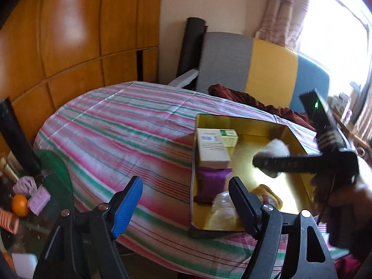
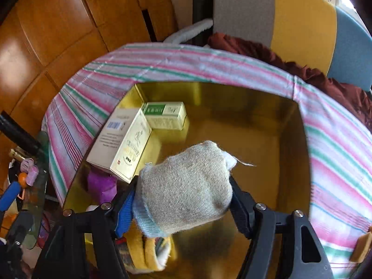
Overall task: Organize objects
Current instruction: 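Carry the grey sock into the gold tray and open the right tool, then move both tools back to the sponges and grasp a yellow sponge with left tool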
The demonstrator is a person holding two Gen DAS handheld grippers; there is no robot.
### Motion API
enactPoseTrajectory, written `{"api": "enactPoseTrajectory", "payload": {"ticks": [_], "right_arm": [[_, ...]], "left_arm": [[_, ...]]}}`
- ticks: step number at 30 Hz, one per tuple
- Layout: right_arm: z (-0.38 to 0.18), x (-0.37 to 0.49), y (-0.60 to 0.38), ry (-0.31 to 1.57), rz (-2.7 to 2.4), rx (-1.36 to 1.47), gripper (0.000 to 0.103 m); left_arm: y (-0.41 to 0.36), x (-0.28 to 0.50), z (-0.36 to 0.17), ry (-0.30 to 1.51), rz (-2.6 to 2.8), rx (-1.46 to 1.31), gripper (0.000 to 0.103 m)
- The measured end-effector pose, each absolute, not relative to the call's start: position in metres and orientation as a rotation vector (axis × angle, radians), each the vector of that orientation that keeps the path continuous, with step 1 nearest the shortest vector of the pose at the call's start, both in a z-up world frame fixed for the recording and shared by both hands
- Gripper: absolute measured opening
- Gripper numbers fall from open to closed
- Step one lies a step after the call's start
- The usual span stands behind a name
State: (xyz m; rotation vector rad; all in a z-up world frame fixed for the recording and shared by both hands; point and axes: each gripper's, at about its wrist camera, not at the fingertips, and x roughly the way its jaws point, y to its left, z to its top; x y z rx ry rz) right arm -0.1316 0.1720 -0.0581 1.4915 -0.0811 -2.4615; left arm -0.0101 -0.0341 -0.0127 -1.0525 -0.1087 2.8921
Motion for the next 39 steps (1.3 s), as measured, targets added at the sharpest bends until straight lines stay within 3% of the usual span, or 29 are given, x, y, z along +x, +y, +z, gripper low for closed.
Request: {"api": "enactPoseTrajectory", "payload": {"ticks": [9,14,23,39], "right_arm": [[-0.087,-0.127,0.147,-0.143,-2.286,1.57,0.075],[-0.069,-0.117,0.162,-0.225,-2.324,1.48,0.085],[-0.036,-0.085,0.2,-0.277,-2.461,1.371,0.086],[-0.015,0.012,0.391,-0.59,-2.804,1.437,0.086]], "left_arm": [[-0.051,-0.015,-0.025,-0.185,2.889,-1.109,0.077],[-0.05,-0.016,-0.029,-0.173,2.883,-1.118,0.077],[-0.038,-0.012,-0.027,-0.129,2.867,-1.107,0.077],[0.015,-0.009,-0.019,-0.006,2.771,-1.076,0.077]]}}
